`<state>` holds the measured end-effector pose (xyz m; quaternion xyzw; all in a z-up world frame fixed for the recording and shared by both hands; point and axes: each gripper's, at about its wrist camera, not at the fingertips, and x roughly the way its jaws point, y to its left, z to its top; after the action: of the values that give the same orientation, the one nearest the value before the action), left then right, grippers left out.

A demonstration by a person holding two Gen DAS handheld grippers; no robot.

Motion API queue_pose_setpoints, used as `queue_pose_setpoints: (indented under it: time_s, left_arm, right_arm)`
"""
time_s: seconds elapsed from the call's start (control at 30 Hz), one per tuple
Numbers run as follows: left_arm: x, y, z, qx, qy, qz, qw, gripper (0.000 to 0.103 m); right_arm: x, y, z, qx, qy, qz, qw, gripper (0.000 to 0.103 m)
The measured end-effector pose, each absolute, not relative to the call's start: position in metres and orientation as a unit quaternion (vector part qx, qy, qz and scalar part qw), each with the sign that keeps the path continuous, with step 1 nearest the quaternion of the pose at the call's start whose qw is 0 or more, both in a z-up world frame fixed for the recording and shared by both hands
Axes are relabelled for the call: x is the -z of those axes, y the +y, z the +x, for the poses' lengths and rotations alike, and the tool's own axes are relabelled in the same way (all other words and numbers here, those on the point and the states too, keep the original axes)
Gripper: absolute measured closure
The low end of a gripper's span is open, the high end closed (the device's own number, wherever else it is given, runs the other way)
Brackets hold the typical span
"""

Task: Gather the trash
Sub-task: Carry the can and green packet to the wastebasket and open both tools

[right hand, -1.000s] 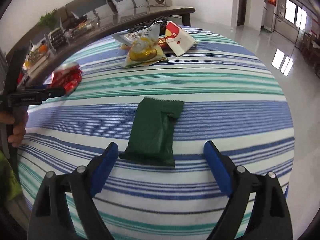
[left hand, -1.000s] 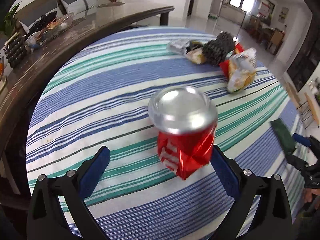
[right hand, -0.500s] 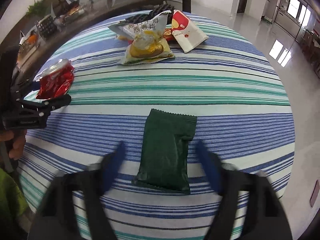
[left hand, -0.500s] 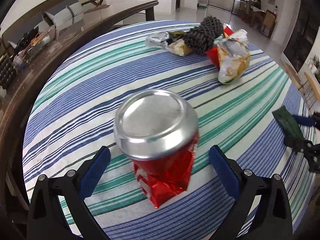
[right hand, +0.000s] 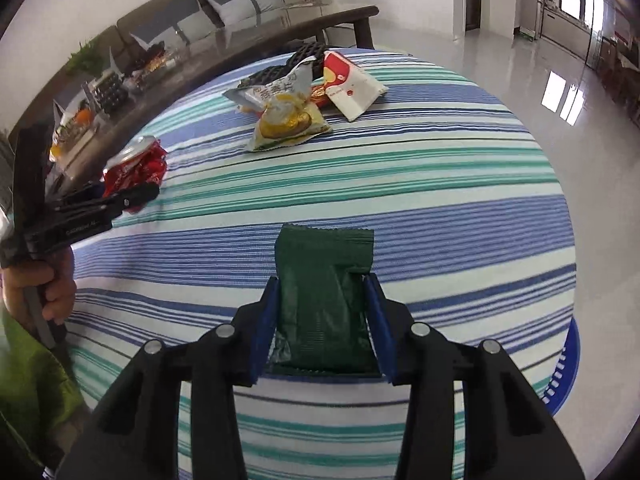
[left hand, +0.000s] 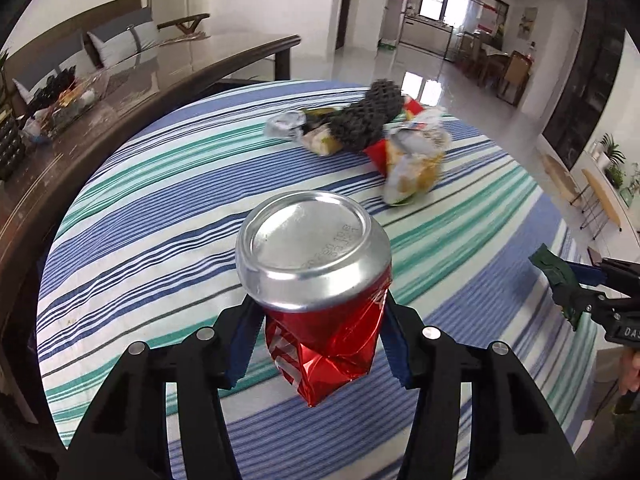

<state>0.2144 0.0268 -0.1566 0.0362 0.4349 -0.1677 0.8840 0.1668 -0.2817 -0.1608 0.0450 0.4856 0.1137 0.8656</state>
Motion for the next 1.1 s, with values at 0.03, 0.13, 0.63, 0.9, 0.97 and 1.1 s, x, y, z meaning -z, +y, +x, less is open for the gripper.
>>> queue_pose_setpoints:
  time_s: [0.03, 0.13, 0.63, 0.9, 0.97, 1.1]
  left_arm:
    - [0.155, 0.02, 0.21, 0.174, 0.432, 0.038, 0.884, 0.049]
    - [0.151, -0.005, 0.195, 0.199, 0.436, 0.033, 0.877, 0.049]
    - [0.103, -0.235, 0.126, 0.37, 0.437, 0.07, 0.817, 0.049]
    - [0.147, -0.365, 0.127, 0.402, 0.476, 0.104, 0.775, 0.048]
    - [0.164, -0.382, 0.131, 0.397, 0.482, 0.113, 0.773, 0.048]
    - [0.191, -0.406, 0.137, 0.392, 0.49, 0.125, 0.769, 0.048]
  right_arm:
    - [0.158, -0.289, 0.163, -0.114, 0.482, 0.054, 0.867, 0.061]
    - [0.148, -0.314, 0.151, -0.106, 0.472, 0.073, 0.872, 0.061]
    - [0.14, -0.51, 0.104, 0.037, 0.444, 0.124, 0.887, 0.061]
    - [0.178, -0.576, 0.1, 0.077, 0.45, 0.185, 0.87, 0.061]
    - [0.183, -0.585, 0.099, 0.08, 0.449, 0.197, 0.868, 0.061]
    - [0.192, -0.601, 0.102, 0.077, 0.45, 0.221, 0.862, 0.061]
